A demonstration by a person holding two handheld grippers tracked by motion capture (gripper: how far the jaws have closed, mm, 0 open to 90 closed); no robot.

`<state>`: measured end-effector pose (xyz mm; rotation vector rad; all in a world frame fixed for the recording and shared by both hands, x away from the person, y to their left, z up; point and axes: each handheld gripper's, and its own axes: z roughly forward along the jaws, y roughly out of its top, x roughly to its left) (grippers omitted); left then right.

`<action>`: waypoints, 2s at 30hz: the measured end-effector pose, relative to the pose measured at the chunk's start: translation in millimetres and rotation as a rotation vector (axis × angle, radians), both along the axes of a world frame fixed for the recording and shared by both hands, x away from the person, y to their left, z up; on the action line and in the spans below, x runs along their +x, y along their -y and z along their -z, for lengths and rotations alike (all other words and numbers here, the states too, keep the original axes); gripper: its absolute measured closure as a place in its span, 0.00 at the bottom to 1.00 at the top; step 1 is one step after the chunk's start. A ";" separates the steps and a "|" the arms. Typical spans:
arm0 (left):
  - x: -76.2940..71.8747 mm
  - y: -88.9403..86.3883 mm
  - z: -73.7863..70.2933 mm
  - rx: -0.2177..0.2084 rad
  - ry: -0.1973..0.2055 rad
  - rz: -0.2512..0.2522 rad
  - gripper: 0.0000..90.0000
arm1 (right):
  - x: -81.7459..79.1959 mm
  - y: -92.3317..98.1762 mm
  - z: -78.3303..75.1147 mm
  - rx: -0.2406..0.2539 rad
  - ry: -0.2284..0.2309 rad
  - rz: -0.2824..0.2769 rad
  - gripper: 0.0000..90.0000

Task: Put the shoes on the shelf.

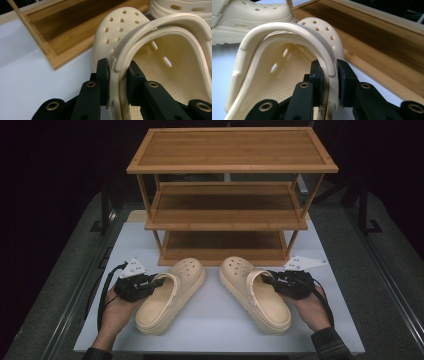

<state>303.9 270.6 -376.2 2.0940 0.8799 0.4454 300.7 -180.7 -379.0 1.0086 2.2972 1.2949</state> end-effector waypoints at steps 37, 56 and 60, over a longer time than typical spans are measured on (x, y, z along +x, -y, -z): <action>100.5 80.8 11.5 0.026 0.067 -0.146 0.84 | 105.0 -11.5 16.2 -0.052 0.031 0.164 0.84; 99.7 90.4 17.8 0.016 0.066 -0.163 0.66 | 105.4 -20.2 18.6 -0.039 0.047 0.183 0.67; 95.6 82.0 12.2 -0.006 0.048 -0.143 0.52 | 102.6 -13.7 14.5 -0.007 0.024 0.188 0.56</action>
